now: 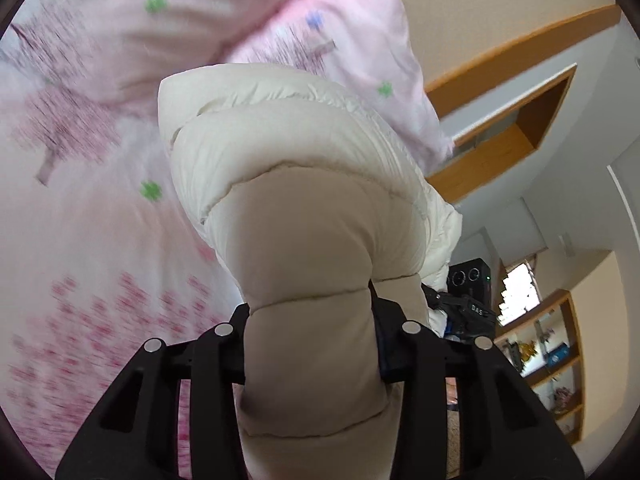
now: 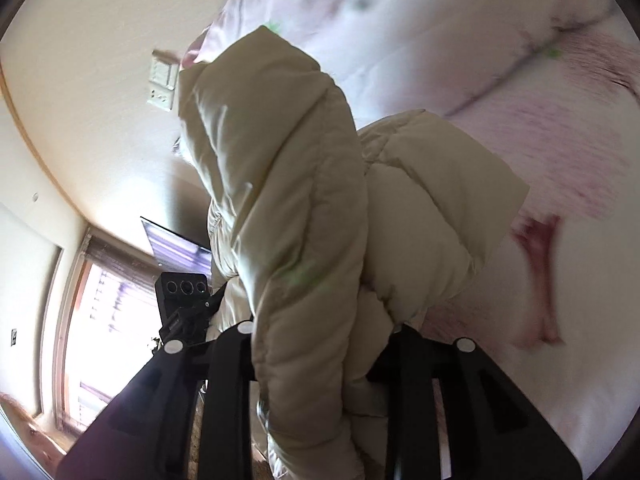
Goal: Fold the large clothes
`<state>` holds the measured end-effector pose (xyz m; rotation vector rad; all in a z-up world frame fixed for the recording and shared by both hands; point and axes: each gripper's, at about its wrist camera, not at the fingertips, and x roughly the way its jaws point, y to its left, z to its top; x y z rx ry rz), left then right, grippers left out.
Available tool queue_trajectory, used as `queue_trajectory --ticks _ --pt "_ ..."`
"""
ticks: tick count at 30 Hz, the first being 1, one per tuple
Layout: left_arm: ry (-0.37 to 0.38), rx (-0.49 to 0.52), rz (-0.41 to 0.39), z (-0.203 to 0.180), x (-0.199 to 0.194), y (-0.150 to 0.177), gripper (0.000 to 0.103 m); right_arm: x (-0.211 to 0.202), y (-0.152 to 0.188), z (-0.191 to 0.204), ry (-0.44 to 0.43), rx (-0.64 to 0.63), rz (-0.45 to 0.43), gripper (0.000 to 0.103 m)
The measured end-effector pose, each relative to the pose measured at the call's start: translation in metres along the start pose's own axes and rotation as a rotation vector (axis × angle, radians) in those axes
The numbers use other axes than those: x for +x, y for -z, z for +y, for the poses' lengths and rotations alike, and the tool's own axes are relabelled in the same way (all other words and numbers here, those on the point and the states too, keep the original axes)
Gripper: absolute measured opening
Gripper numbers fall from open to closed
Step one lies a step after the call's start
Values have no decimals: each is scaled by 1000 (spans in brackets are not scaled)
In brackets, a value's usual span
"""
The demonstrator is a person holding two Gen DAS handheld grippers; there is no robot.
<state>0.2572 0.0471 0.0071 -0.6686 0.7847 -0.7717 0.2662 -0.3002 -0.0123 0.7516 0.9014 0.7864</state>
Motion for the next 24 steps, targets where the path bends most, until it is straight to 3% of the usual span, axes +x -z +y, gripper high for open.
queue_trajectory --ticks 5,11,16,18,21,24 --pt "-110 -18 -45 24 -26 -15 41 60 -8 1 -8 29 43 26" --pt "-219 -70 -8 67 -26 -20 44 115 -3 -24 76 138 86 32" --pt "-305 -24 34 77 -13 -16 48 139 9 -20 245 147 86 48" --pt "-328 -24 34 79 -11 -17 49 143 12 -13 321 126 88 62" --pt "-350 -11 18 67 -15 -17 52 138 22 5 403 81 71 68" --pt "-394 51 -46 45 -29 -12 52 115 34 35 511 -3 -22 72"
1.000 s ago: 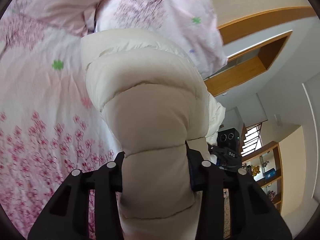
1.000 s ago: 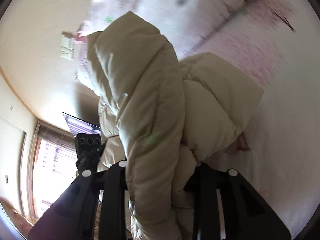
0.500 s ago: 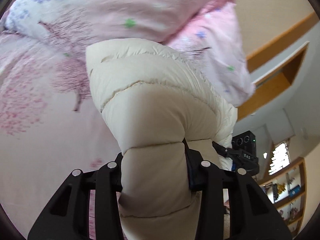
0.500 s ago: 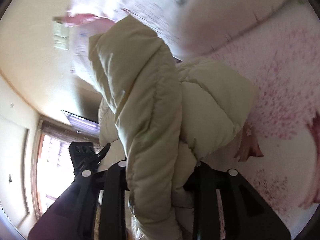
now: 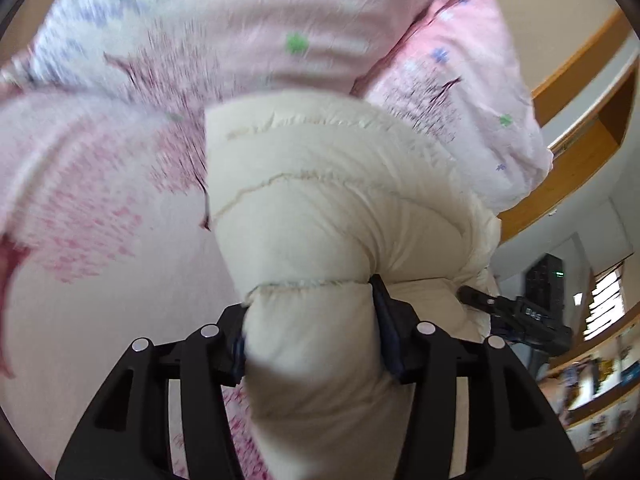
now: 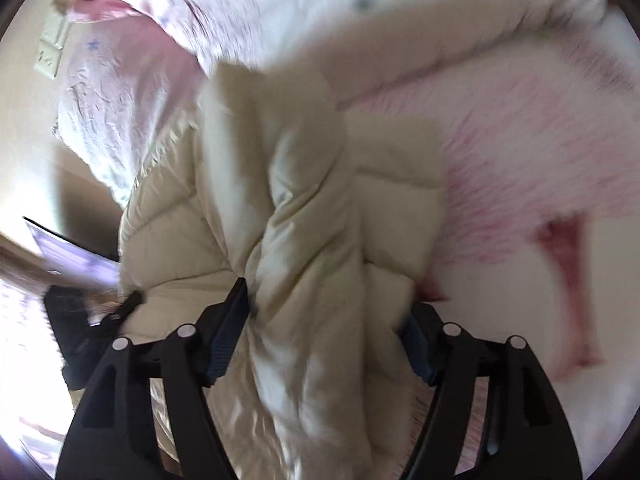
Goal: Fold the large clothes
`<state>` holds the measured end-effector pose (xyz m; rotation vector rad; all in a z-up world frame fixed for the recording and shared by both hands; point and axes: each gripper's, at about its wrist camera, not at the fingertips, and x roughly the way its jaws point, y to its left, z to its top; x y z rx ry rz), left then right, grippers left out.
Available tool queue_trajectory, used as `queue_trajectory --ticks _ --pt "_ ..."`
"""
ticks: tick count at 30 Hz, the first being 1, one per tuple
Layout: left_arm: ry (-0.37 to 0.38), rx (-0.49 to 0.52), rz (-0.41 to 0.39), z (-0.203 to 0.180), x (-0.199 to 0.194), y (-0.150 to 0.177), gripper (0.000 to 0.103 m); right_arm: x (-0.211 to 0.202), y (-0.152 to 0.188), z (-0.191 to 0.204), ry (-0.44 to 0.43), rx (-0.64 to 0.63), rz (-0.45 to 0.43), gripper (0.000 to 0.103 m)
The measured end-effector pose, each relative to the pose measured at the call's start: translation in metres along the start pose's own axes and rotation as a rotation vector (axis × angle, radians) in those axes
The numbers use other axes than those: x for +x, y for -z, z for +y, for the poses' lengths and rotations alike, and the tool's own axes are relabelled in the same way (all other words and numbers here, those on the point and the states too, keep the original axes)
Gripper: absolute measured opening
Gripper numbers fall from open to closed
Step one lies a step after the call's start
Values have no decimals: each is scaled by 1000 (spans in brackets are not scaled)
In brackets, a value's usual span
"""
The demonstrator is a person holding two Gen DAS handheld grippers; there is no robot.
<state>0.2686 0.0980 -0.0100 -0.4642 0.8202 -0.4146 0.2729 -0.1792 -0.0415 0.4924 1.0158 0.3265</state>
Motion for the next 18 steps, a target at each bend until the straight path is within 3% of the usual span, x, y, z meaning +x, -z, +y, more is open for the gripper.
queue_trajectory --ticks 3,6,9,11,14,18 --pt "-90 87 -132 -20 -33 13 52 -44 25 19 85 -97 -191 75" --pt "-131 217 -219 -49 -58 39 52 -63 52 43 59 -242 -278 68" --pt "-126 308 -225 -74 -63 63 52 -62 83 64 54 -368 -263 54" --pt "-135 362 -190 -87 -56 77 52 -51 85 68 55 -404 -225 49" --pt "-184 425 -152 -95 -41 92 52 -36 97 78 84 -419 -166 48" --pt "-215 449 -82 -95 -17 97 52 -3 91 59 171 -394 -100 57"
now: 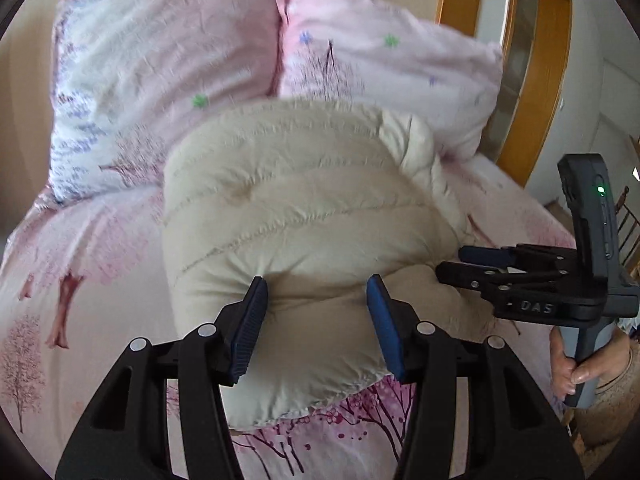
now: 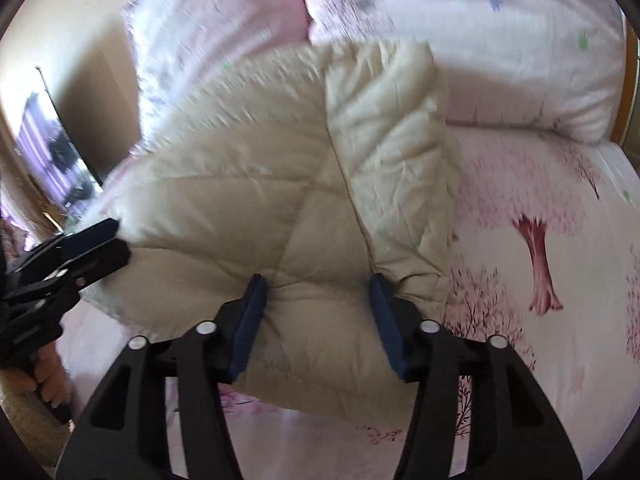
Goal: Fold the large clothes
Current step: 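Lower the rolled jacket onto the bed near the pillows and open both grippers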
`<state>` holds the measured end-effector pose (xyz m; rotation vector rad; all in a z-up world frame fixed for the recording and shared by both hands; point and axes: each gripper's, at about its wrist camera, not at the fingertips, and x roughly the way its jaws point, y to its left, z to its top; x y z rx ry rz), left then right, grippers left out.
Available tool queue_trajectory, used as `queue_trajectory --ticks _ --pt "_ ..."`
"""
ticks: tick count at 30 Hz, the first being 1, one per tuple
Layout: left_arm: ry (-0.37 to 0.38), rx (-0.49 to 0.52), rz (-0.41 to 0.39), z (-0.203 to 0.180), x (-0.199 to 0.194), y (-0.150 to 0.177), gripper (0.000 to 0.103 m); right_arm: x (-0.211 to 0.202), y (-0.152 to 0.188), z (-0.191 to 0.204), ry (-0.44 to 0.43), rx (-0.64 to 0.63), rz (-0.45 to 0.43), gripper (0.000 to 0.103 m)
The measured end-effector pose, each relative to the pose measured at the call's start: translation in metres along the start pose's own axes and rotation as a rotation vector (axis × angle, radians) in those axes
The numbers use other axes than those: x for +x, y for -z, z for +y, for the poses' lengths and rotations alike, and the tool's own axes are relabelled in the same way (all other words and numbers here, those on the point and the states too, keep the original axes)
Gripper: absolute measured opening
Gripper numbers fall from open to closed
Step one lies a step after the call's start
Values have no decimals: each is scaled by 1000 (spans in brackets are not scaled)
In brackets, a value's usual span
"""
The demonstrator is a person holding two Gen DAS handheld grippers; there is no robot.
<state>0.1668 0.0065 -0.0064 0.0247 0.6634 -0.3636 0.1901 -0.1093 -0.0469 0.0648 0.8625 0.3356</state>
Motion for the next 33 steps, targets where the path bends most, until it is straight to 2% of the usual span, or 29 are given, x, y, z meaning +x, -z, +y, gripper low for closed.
queue_trajectory --ticks 5,8,9,12,13,15,18,23,25,27,31,33 --pt "-29 11 52 -4 29 5 52 29 1 -14 -13 34 29 59" --pt "-67 35 36 -8 35 9 53 28 -4 -14 -26 40 41 58" --pt "-75 40 20 -9 30 10 55 23 -9 -16 -56 56 23 58" --pt "-100 63 -46 -15 11 15 70 -1 -24 -27 -120 119 -115 58" --pt "-110 65 -60 -17 7 16 80 -5 -32 -31 -135 147 -152 58" --pt "-125 54 -93 -19 -5 18 85 -3 -49 -33 -157 175 -165 58" --pt "-122 23 -104 -17 -15 19 92 9 -76 -44 -138 218 -169 58" --pt "-155 7 -89 -15 -17 19 94 50 -121 -68 -153 347 -89 58" --pt "-150 -5 -90 -14 -17 17 95 77 -131 -79 -111 378 -1 58" --pt "-142 -15 -92 -14 -16 16 95 104 -132 -92 -31 440 115 62" --pt "-133 -32 -97 -14 -14 15 99 117 -132 -106 0 497 173 66" --pt "-144 -40 -89 -15 -16 15 102 104 -131 -103 4 478 150 65"
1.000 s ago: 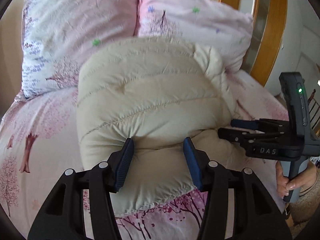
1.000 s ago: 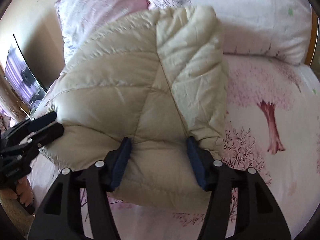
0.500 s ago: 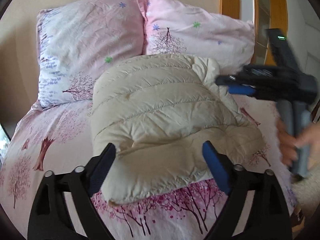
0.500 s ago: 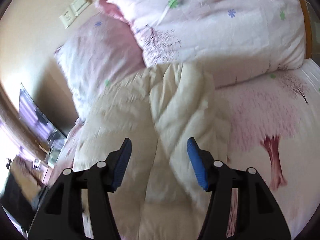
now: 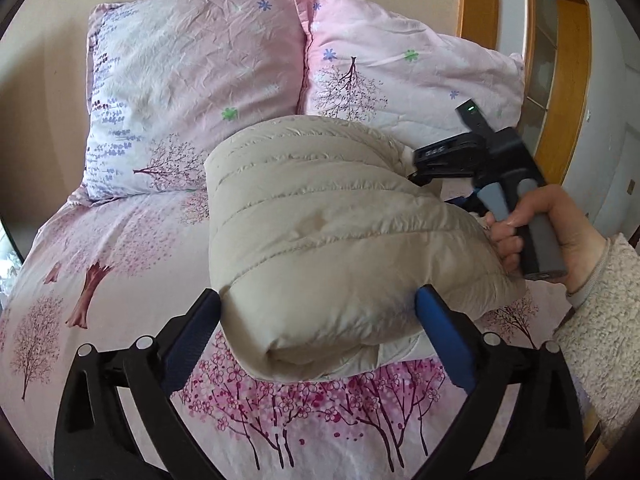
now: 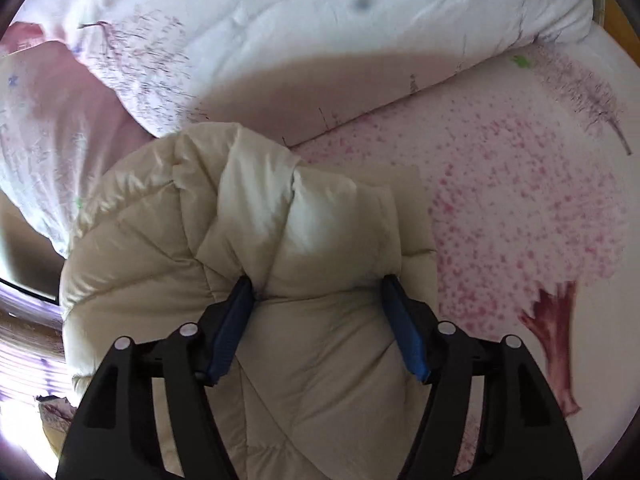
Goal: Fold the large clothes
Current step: 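Lower the rolled jacket onto the bed near the pillows and open both grippers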
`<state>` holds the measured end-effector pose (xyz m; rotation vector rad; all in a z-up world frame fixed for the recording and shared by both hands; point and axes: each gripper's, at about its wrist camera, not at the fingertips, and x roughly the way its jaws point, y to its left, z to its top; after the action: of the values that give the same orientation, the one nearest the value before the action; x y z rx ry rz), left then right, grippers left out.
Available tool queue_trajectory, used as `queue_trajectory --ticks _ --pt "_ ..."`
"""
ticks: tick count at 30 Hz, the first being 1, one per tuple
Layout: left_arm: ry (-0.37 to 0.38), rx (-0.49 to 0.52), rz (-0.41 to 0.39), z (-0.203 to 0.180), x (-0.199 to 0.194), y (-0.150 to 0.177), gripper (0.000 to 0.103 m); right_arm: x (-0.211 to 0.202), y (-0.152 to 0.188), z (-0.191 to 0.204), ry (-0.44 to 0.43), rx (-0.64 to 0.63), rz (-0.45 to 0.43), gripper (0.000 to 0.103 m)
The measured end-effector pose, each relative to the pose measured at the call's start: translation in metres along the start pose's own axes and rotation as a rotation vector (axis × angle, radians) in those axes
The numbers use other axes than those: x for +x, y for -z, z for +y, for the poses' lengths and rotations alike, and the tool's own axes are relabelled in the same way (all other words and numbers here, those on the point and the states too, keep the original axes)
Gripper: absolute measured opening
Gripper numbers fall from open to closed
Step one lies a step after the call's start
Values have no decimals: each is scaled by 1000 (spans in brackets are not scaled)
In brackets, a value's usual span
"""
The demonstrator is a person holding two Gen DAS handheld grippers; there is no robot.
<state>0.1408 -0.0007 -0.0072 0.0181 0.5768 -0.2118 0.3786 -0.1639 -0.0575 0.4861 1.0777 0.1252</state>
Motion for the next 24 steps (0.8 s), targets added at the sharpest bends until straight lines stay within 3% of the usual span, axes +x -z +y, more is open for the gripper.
queue_trajectory --ticks 4,8,13,17,20,24 --pt "-42 9 -35 -2 -13 3 102 -53 38 9 -117 -111 -121 65" --pt "-40 -5 -36 -2 -25 8 102 -84 89 19 -189 -239 -161 68" --pt "-65 -24 7 -2 -31 14 102 -85 136 26 -135 -350 -162 70" --pt "-109 -39 52 0 -29 23 102 -47 141 10 -90 -310 -64 79" --pt "-155 -39 83 1 -26 31 102 -55 146 13 -47 -335 -103 80" --pt "-165 -65 102 6 -25 39 102 -90 166 19 -8 -386 -232 98"
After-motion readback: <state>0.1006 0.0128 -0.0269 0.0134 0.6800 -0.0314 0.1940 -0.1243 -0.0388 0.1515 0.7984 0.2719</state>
